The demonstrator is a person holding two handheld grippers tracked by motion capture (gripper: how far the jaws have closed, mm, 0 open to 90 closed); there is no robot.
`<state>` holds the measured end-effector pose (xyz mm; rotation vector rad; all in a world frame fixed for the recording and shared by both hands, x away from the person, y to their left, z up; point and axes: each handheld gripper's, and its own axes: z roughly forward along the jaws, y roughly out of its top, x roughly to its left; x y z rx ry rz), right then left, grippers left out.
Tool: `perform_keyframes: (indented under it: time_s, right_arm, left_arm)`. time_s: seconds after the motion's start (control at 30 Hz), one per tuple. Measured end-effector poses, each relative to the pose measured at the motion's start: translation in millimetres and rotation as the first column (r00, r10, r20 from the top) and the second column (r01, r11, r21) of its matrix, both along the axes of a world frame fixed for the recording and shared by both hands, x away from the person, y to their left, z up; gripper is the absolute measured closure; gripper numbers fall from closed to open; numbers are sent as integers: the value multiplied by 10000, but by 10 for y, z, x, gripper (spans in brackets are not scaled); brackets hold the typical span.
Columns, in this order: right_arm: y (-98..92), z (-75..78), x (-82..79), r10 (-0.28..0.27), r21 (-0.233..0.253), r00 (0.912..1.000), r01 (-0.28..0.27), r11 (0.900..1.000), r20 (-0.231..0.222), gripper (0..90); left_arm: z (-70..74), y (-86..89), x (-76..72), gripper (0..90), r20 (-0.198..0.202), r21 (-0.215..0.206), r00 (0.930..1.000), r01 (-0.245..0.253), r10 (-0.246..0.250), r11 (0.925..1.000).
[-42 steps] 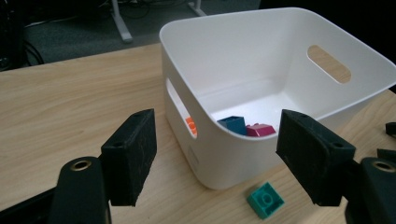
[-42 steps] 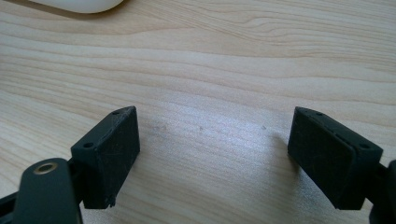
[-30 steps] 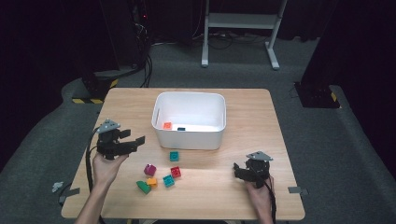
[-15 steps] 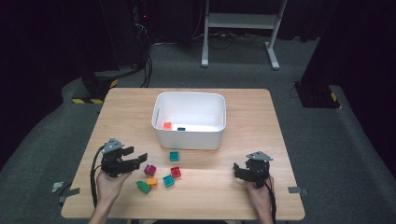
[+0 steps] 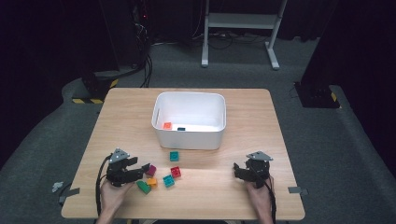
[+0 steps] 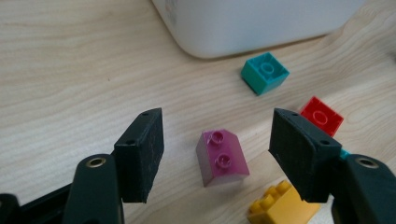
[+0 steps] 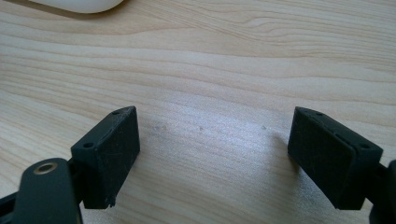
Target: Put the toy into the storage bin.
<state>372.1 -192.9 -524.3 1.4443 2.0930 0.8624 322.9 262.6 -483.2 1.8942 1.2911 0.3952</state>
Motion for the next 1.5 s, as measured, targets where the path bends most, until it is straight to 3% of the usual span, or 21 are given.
perform_keyframes:
  time_s: [0.53,1.1,1.5]
  right_arm:
    - [0,0,0,-4,3,10000,4,10000,-2,166]
    - [0,0,0,-2,0,10000,2,10000,-2,166]
    - [0,0,0,-5,2,10000,5,10000,-3,166]
  left_arm:
    - [-209,-103,61,401,-480,214,9988,145,-134,9997]
    - [-294,-195,136,493,-744,780,9963,482,-424,9958]
    - [-302,-190,166,566,-803,831,9955,568,-502,9949]
